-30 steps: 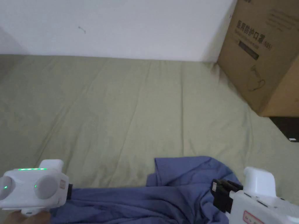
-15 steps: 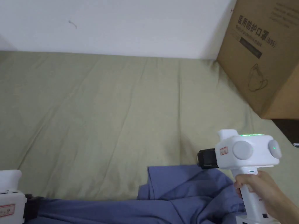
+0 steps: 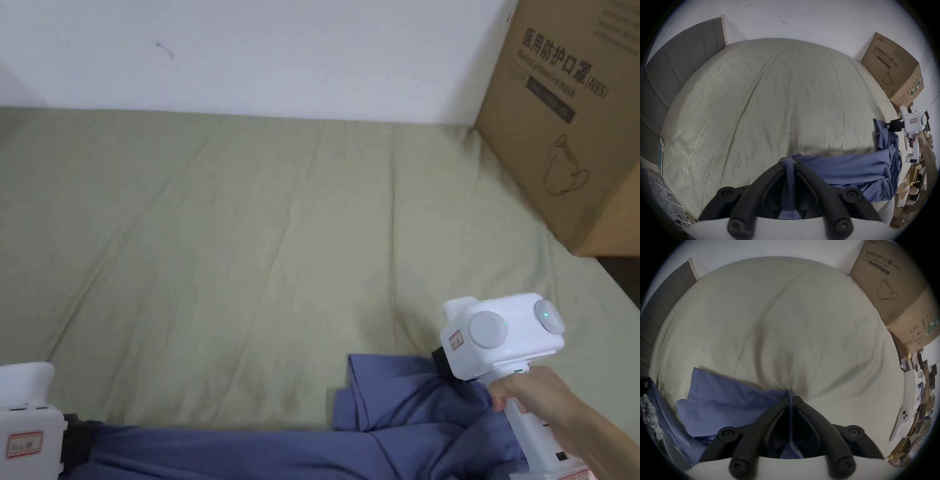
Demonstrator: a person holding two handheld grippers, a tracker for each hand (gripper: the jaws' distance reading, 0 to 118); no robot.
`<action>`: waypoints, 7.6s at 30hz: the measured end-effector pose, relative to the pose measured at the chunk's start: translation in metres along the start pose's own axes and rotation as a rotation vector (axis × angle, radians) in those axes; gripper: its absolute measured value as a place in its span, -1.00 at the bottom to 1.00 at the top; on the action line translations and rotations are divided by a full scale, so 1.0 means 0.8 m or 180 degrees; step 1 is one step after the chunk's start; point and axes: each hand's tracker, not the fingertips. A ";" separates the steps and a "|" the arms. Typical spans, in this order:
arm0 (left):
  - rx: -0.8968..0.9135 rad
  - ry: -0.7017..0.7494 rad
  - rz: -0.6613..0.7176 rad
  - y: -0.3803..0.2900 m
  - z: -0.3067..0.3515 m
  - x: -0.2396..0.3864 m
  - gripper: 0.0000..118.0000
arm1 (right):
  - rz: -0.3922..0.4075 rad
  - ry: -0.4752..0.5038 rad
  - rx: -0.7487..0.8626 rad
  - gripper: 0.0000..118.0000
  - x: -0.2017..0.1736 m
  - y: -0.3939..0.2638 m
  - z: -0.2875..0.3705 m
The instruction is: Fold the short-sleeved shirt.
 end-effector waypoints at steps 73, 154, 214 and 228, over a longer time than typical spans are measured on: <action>0.0791 0.1192 -0.0243 0.415 -0.130 -0.016 -0.97 | -0.1455 0.0163 0.0818 -0.96 0.050 0.311 0.106; -0.0451 -0.0008 0.0428 0.189 -0.154 -0.110 0.53 | -0.1110 0.1013 0.0809 -1.00 -0.058 -0.103 0.112; 0.1633 0.0630 -0.0398 0.405 0.209 -0.031 -1.00 | -0.1006 0.0504 0.1633 -1.00 0.058 0.272 0.385; 0.2706 0.1012 -0.0419 0.548 0.382 0.017 -1.00 | -0.1251 0.0637 0.2508 -1.00 0.078 0.367 0.599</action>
